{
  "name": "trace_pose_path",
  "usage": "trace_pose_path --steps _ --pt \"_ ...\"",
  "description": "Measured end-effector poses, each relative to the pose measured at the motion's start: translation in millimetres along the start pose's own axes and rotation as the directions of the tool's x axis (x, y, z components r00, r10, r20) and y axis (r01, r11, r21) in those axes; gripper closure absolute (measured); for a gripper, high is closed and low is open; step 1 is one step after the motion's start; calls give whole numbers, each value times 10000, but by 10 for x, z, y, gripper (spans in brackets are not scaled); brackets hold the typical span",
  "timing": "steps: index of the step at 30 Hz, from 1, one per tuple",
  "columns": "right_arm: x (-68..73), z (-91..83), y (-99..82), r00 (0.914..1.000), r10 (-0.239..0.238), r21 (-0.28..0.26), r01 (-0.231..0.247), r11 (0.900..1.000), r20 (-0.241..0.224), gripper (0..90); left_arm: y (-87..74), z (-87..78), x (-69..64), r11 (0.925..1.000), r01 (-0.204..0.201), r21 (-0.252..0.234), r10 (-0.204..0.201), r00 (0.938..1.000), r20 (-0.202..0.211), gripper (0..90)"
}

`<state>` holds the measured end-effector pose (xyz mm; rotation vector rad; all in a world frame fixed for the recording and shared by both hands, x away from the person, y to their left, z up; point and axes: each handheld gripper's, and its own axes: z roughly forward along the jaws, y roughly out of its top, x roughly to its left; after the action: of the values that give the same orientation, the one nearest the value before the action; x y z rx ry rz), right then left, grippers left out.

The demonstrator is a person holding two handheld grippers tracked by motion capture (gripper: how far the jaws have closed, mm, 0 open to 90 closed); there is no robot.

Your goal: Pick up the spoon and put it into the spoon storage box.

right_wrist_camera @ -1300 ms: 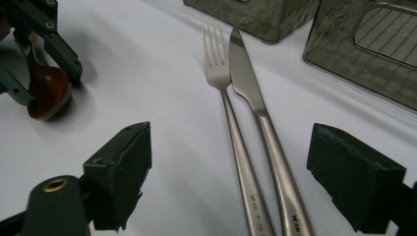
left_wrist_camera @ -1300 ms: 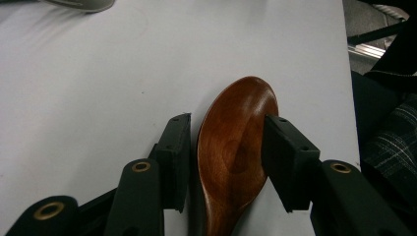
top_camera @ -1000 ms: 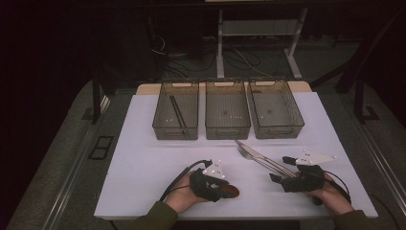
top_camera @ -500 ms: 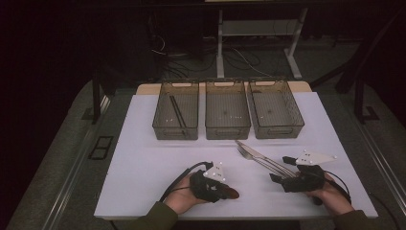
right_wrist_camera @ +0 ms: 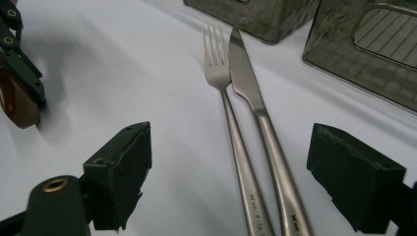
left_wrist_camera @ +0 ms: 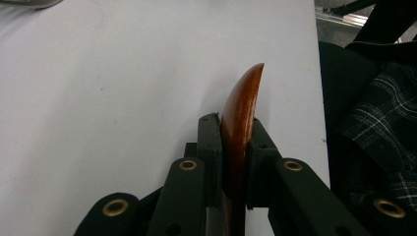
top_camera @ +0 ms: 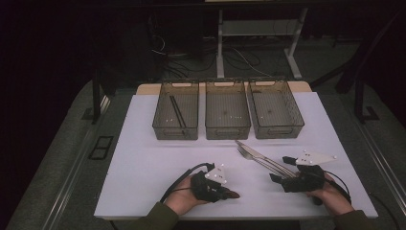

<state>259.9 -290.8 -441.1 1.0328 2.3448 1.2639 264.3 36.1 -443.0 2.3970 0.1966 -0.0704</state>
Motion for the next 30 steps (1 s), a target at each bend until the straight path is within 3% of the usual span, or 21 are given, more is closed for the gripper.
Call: trace_pose_path --steps 22,28,30 --pt "51 21 12 9996 -209 -96 207 9997 -177 163 -43 -201 52 9971 513 -566 -540 9973 -490 799" --pt "69 34 16 9993 -288 -48 287 9996 -244 163 -50 -246 74 9977 417 -531 -446 9976 -530 800" --pt "66 35 15 9993 -278 -33 277 9996 -237 163 -50 -258 73 9957 572 -727 -611 9967 -537 800"
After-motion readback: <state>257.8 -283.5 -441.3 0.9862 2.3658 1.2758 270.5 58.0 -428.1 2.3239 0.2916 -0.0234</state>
